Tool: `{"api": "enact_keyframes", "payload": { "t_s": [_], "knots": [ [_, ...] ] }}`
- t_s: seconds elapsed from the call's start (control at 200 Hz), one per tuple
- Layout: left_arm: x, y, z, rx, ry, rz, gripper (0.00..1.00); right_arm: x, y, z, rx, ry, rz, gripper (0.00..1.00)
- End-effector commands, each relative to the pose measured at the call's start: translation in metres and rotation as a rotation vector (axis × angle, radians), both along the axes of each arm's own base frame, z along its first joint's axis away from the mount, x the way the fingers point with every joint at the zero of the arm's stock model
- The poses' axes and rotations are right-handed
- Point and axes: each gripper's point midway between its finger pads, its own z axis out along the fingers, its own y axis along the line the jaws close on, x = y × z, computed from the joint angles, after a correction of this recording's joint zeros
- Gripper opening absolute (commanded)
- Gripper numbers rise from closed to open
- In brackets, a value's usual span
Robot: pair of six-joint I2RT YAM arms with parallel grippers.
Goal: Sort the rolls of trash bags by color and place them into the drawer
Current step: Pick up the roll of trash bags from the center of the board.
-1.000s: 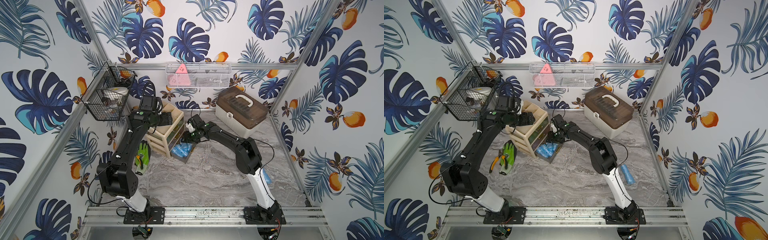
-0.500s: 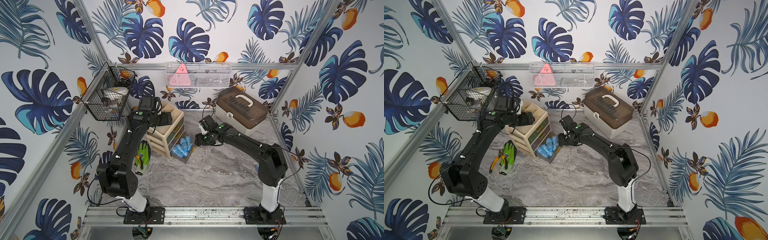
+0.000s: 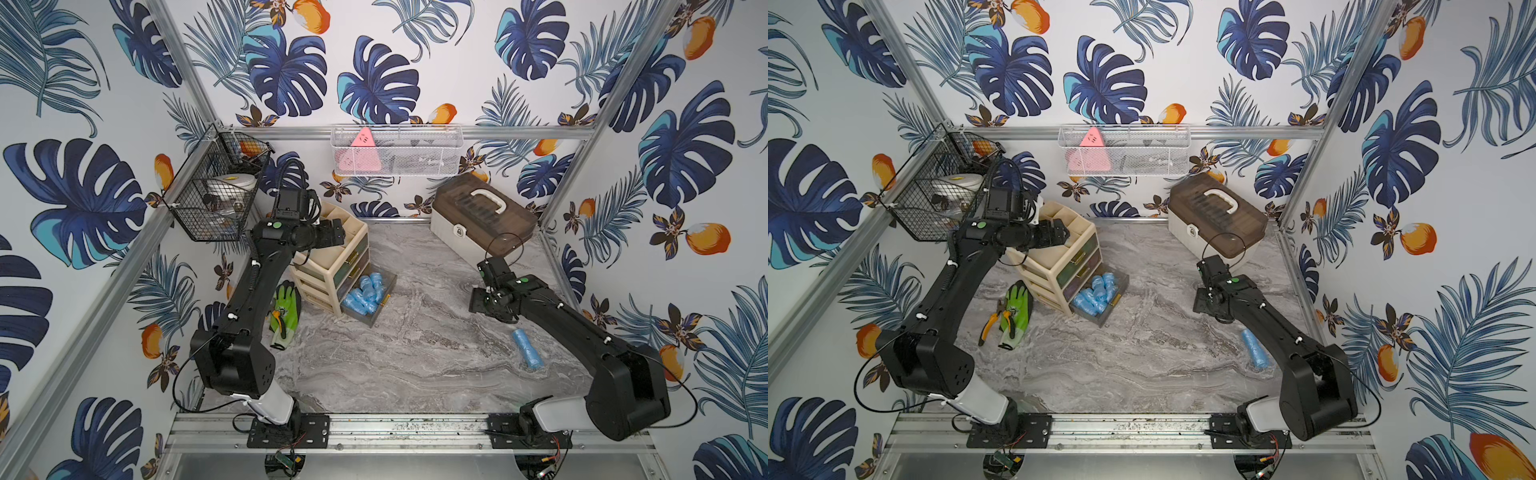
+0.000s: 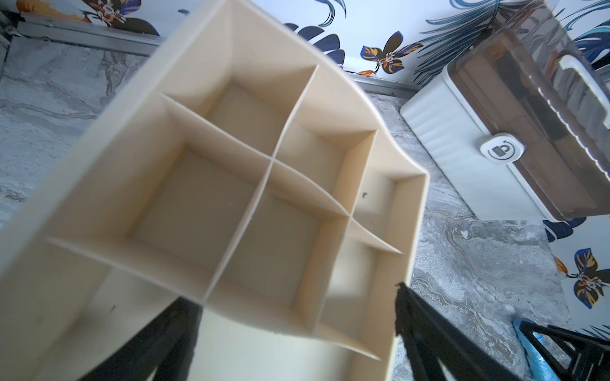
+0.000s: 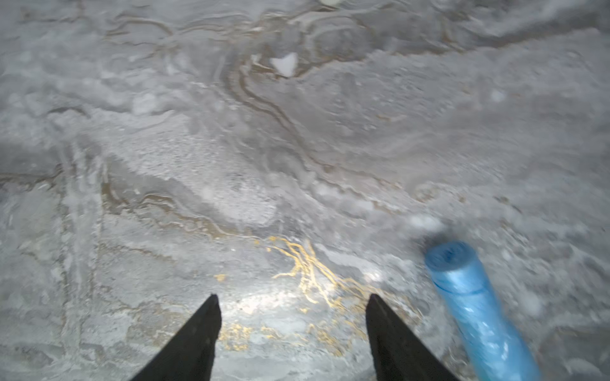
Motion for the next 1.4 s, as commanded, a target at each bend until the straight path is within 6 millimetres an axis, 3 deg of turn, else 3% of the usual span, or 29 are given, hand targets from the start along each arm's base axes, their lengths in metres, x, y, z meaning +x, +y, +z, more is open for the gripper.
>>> {"api": "enact_keyframes", "payload": {
  "t_s": [0.0,0.2,0.34,0.505,0.695,0.891,1.096,1.301,1.396],
  "knots": [
    [-0.004,-0.004,0.02,-0.029,-0.041,-0.012,0.97,-0.01,-0.035,0.0,-0.031,-0.019,-0.13,0.79],
    [-0.021,-0.012,0.04,-0.073,-0.079,-0.051,0.97,-0.018,-0.079,-0.021,-0.073,0.045,-0.234,0.85],
    [-0.034,-0.015,0.048,-0.086,-0.106,-0.066,0.98,-0.018,-0.089,-0.045,-0.052,0.119,-0.246,0.89],
    [-0.039,-0.018,0.053,-0.1,-0.119,-0.084,0.99,-0.019,-0.092,-0.056,0.008,0.141,-0.262,0.92],
    [-0.039,-0.019,0.052,-0.121,-0.119,-0.091,0.99,-0.025,-0.079,-0.07,0.094,0.213,-0.257,0.92],
    [-0.039,-0.019,0.052,-0.132,-0.122,-0.093,0.99,-0.035,-0.065,-0.072,0.172,0.234,-0.252,0.92],
    [-0.038,-0.019,0.052,-0.149,-0.122,-0.093,0.99,-0.046,-0.044,-0.077,0.282,0.259,-0.234,0.83],
    [-0.038,-0.018,0.05,-0.151,-0.118,-0.093,0.99,-0.048,-0.024,-0.055,0.312,0.201,-0.207,0.78],
    [-0.038,-0.019,0.051,-0.158,-0.121,-0.094,0.99,-0.055,-0.027,-0.04,0.302,0.164,-0.258,0.77]
  ]
}}
